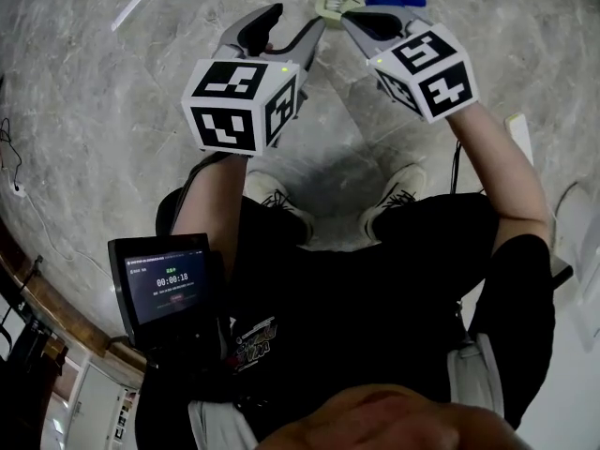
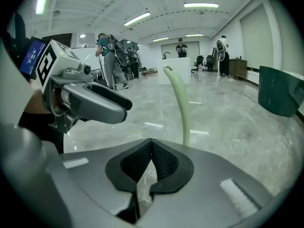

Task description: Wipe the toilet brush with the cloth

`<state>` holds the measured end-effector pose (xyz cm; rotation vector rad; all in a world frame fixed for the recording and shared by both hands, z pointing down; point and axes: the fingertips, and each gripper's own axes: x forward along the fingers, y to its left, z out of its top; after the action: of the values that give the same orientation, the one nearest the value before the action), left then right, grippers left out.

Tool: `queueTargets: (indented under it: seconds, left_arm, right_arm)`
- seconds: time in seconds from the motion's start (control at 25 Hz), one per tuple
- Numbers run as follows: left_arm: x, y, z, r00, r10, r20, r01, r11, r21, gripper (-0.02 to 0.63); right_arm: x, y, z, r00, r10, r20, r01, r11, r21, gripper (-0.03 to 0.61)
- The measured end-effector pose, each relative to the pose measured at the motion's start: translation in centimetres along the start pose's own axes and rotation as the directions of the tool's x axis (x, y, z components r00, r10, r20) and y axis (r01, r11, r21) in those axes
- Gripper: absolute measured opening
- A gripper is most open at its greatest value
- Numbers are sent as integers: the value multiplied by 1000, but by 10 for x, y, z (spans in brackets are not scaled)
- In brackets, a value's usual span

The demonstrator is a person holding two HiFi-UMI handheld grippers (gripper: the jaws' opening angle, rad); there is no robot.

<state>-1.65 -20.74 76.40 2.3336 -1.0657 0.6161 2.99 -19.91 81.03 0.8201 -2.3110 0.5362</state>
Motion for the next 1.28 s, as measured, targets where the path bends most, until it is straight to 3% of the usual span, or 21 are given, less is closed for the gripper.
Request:
queueTargets:
  seconds: [0.28,0.68,0.84,0.96,1.04,1.12,1.2,1.28]
  left_arm:
    - [-14,-33,-49,991,-59,-118,38,985,-171,227]
    - [-59,-68,-58,989,-59,-137,3,926,-377,212]
    - [-69,-79,-68,990,19,-140,-66,938,-340,212]
    - [-91,-86,-88,972,67,-223,-145,923,-356,221]
    - [-112,-95,-72,965,65,-253,-162,907,-389,222]
    - [-144,-112,-31,965,48,-256,-150,905,-399,221]
    - [-176,-130,5,965,26,-261,-123,923,-364,221]
    - [-192,-144,17,964,4,-267,-93,942,-321,221]
  right_arm:
    - [-3,13,-39,996,19,-90,-4,987,162,2]
    - [-61,58,-40,984,-5,-178,46,972,230,2]
    - [-97,59,-36,979,-67,-192,111,967,229,2]
    - [-134,62,-32,973,-116,-202,176,933,315,2]
    - [-166,68,-17,972,-115,-204,190,897,399,2]
    - [-206,82,10,971,-111,-212,196,876,441,2]
    - [-240,97,32,967,-118,-224,209,872,443,2]
    - [-258,104,34,964,-135,-230,226,873,433,2]
